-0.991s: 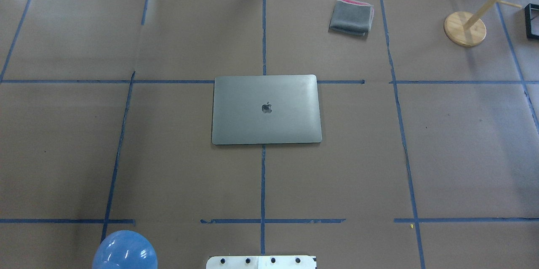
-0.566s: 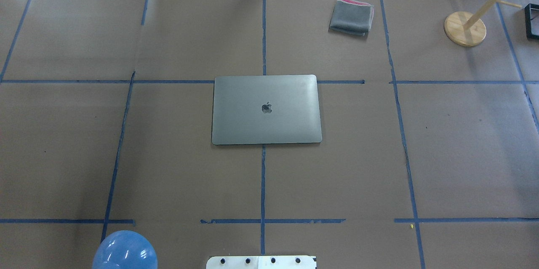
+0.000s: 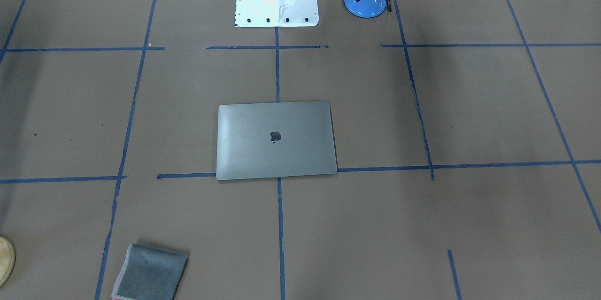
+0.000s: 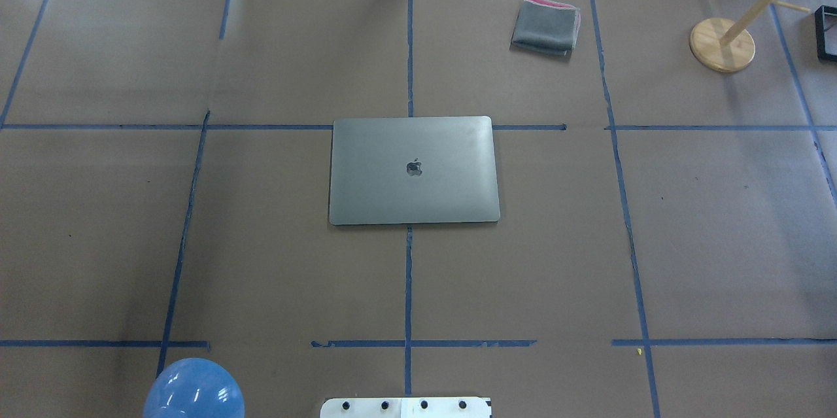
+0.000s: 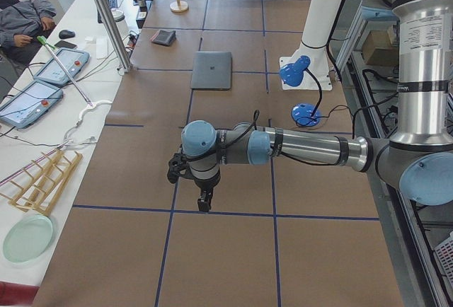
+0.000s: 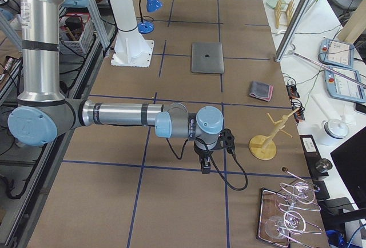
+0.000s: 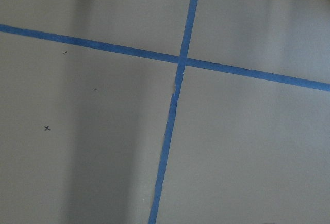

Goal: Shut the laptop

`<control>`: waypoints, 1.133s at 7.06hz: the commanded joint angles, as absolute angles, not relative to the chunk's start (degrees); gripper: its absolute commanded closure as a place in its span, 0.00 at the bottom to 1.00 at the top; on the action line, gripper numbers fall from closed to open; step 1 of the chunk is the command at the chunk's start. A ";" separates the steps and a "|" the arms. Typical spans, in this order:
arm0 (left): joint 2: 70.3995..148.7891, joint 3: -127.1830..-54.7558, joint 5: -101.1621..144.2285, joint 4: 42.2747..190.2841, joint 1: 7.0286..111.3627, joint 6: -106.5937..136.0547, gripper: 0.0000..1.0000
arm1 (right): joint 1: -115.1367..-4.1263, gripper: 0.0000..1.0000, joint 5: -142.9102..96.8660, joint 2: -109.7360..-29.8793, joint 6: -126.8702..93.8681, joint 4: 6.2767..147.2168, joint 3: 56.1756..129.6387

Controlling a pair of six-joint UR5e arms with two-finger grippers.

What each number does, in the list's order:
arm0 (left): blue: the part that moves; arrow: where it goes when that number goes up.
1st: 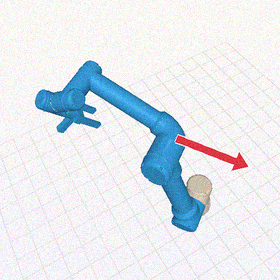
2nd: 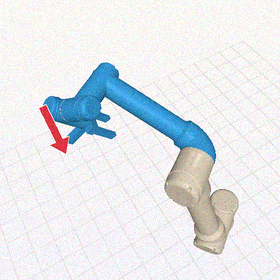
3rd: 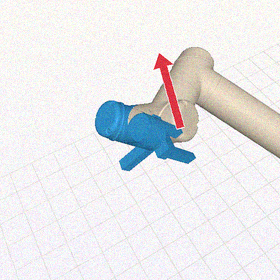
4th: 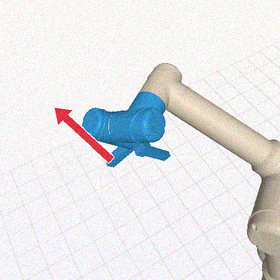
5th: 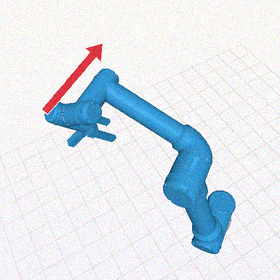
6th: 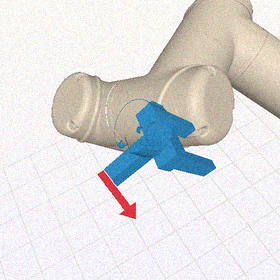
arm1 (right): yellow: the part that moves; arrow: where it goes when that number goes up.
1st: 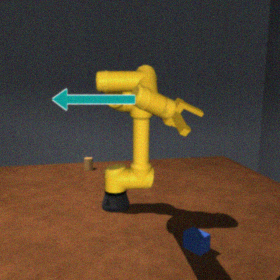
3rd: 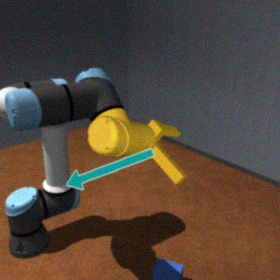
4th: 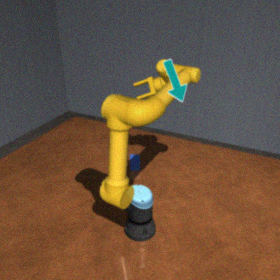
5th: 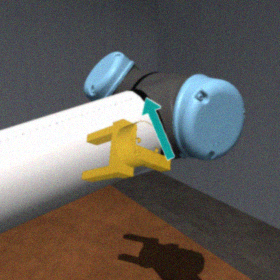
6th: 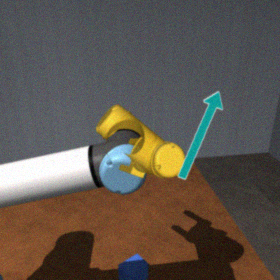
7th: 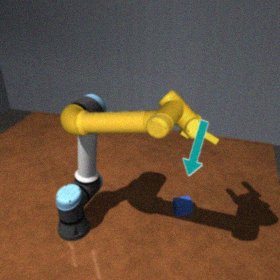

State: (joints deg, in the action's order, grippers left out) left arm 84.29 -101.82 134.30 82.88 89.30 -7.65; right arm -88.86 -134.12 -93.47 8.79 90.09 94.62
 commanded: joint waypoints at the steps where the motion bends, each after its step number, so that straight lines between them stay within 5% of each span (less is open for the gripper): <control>1: 84.29 -101.78 134.30 82.88 89.30 -7.65 0.00 | -88.86 0.00 -134.12 -93.43 8.79 90.09 94.75; 8: 84.29 -101.87 134.30 82.88 89.30 -7.65 0.00 | -88.86 0.00 -134.12 -93.43 7.73 90.09 95.71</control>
State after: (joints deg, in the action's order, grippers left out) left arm 84.29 -101.83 134.33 82.88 89.30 -7.65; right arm -88.86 -134.12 -93.43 7.78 90.09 95.50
